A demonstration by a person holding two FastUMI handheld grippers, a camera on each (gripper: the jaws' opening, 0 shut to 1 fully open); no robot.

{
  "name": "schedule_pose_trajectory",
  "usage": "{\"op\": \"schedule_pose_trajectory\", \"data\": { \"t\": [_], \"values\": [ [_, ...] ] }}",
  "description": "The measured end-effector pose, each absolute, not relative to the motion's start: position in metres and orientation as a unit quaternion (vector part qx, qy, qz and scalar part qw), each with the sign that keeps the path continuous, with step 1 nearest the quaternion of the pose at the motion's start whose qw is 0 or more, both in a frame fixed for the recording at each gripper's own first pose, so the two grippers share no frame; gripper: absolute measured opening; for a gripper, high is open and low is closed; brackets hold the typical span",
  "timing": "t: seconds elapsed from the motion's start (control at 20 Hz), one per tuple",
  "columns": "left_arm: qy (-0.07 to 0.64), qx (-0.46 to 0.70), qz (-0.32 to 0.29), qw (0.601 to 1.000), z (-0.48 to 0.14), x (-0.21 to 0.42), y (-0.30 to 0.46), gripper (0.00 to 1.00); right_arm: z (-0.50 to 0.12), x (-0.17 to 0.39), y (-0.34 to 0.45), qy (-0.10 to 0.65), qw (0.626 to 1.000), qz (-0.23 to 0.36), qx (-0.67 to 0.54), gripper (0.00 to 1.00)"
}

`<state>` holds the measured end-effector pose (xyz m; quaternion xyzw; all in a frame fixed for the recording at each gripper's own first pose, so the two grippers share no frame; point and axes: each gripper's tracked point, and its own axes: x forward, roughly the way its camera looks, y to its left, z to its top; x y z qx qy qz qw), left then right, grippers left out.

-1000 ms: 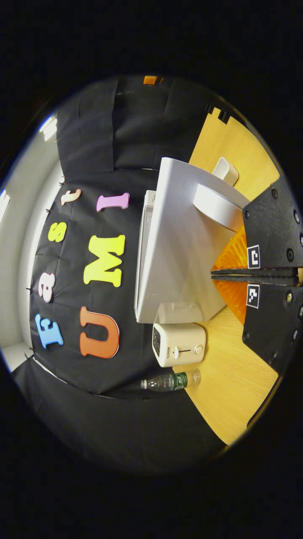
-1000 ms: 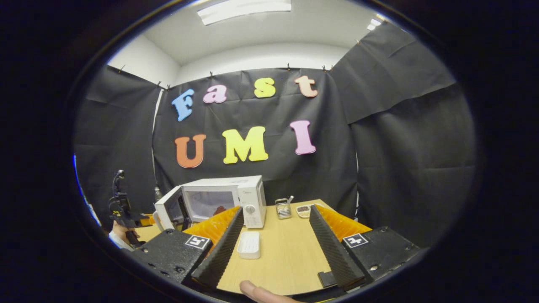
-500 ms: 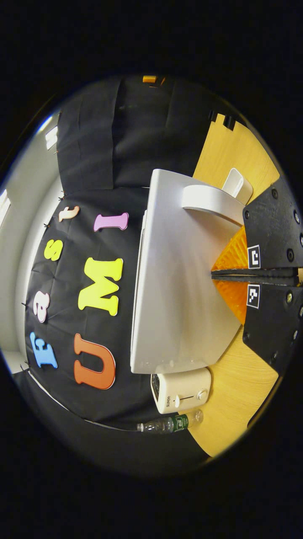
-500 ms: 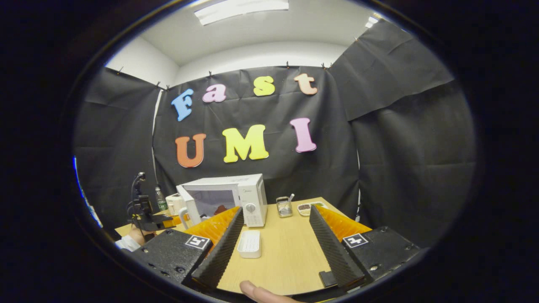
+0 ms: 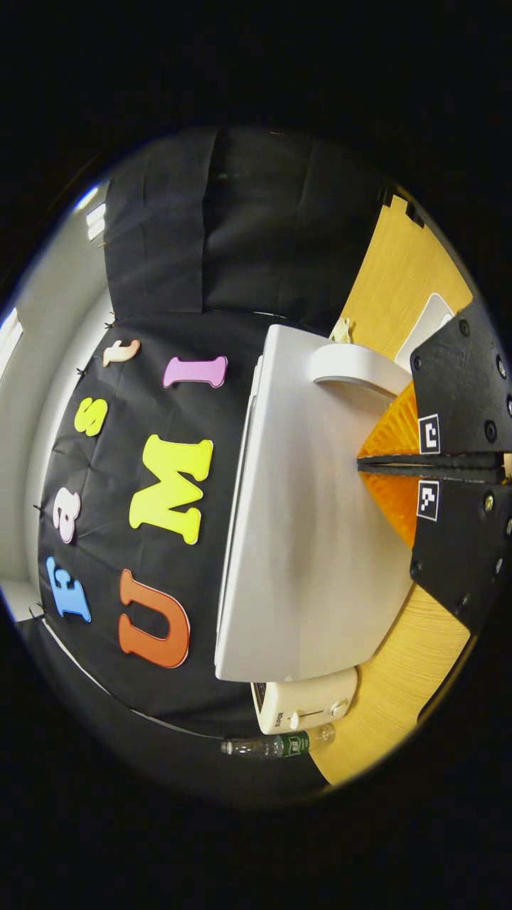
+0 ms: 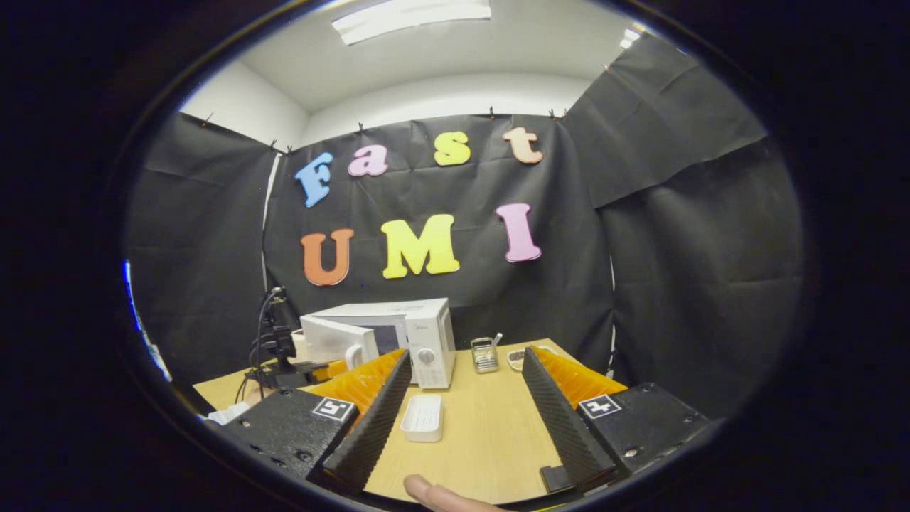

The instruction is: Open the microwave oven with the left hand, put the food in, and close the microwave oven.

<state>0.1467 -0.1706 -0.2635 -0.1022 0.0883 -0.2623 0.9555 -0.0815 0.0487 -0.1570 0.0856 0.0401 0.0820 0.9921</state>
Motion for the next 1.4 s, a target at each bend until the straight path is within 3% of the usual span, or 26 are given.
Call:
{"op": "schedule_pose_trajectory", "data": {
  "t": [0.65,0.8,1.05,1.4],
  "values": [
    [0.108,-0.107,-0.225,0.962,-0.27,0.22,-0.226,0.0,-0.189,0.005,0.041,0.038,0.985,0.136,0.098,0.99],
    [0.115,-0.111,-0.194,0.968,-0.275,0.243,-0.234,0.0,-0.199,0.023,0.028,0.034,0.983,0.138,0.113,1.0],
    [0.107,-0.069,-0.149,0.981,-0.278,0.245,-0.234,0.01,-0.22,0.034,0.007,0.047,0.982,0.134,0.123,0.99],
    [0.111,-0.074,-0.148,0.98,-0.28,0.245,-0.233,0.02,-0.223,0.023,0.001,0.072,0.983,0.116,0.122,0.99]
  ]
}}
